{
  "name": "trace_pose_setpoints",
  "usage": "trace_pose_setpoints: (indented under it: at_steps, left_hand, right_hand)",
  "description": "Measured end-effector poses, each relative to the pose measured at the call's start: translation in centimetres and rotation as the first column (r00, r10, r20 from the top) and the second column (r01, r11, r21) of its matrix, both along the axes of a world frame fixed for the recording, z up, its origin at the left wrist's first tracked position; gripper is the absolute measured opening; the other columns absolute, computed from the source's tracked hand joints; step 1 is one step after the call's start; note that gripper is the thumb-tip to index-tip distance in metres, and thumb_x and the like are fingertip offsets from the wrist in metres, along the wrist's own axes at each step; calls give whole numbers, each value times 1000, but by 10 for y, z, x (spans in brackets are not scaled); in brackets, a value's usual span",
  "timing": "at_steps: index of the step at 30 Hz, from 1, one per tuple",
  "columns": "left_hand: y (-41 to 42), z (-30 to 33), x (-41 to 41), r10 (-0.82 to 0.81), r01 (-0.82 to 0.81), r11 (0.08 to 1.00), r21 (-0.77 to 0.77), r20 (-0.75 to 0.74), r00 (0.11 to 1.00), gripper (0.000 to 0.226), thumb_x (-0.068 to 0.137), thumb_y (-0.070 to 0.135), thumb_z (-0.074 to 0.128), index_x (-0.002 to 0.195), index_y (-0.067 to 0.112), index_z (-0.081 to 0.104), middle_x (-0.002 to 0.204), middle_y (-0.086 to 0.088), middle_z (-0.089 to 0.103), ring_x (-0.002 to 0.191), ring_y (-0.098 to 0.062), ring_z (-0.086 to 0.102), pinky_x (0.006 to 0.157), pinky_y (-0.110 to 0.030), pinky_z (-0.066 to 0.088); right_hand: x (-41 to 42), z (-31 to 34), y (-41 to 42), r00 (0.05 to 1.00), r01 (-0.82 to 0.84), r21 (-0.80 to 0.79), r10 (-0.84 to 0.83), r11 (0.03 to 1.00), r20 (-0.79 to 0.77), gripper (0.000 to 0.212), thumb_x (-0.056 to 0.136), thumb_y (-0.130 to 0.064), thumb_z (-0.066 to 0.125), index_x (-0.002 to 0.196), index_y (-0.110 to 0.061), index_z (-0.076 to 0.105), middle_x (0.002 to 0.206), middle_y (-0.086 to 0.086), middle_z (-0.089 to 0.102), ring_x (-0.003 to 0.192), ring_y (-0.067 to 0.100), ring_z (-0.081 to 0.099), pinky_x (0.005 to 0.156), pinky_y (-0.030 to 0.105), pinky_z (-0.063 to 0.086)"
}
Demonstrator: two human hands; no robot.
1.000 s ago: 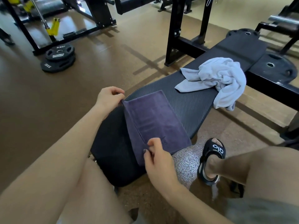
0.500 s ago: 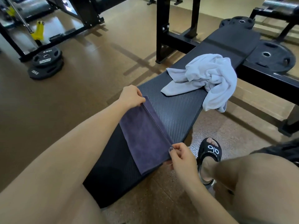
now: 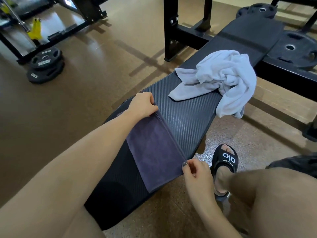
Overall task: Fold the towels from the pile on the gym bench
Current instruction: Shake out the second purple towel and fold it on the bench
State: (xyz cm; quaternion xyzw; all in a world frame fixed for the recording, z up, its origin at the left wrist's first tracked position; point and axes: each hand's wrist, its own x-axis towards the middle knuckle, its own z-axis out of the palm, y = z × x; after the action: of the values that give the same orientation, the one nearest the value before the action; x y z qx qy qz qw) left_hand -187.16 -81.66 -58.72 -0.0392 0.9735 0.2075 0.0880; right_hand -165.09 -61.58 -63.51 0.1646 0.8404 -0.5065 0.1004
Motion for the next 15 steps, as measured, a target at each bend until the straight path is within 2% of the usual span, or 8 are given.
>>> trace_pose_setpoints:
  at_steps: [3,6,11,13,15]
  left_hand:
    - [1,4,1,-16,9,995,-103,-63,998,16,90,32,54,89,21,66,92,2,68,83,-23,62,74,-36,51]
    - [1,13,-1,-72,52,983,-174,-112,991,26,91,26,42,86,19,66,89,0,67,81,-27,60,69,-34,42]
    - [-10,23,-7,-385,319,874,-367,-120,915,13,87,19,47,85,20,59,85,4,62,82,-23,57,62,-32,37]
    - [-15,19,-11,-487,401,820,-408,-132,863,14,88,19,48,91,20,62,92,2,60,88,-23,56,65,-33,40]
    - [-18,11,-15,-529,436,806,-399,-155,835,15,91,20,51,96,19,65,100,-2,57,93,-24,52,74,-37,44]
  right_hand:
    - [-1,-2,-2,999,24,-19,-23,1000,42,18,101,-26,56,83,-25,58,97,-4,50,88,11,54,75,33,41]
    - [-1,-1,-2,999,23,-45,-21,999,49,21,100,-24,56,79,-24,55,95,-2,52,86,13,52,74,34,41]
    - [3,0,-2,999,9,-45,-7,999,43,26,99,-22,51,74,-23,44,86,0,49,81,15,47,71,38,38]
    - [2,-1,-2,999,16,-43,-13,999,48,26,98,-20,51,73,-22,42,83,1,48,78,16,46,68,38,36]
    - [0,-1,-2,998,27,-47,-24,999,54,28,96,-18,51,71,-21,40,80,1,45,73,17,44,65,37,33]
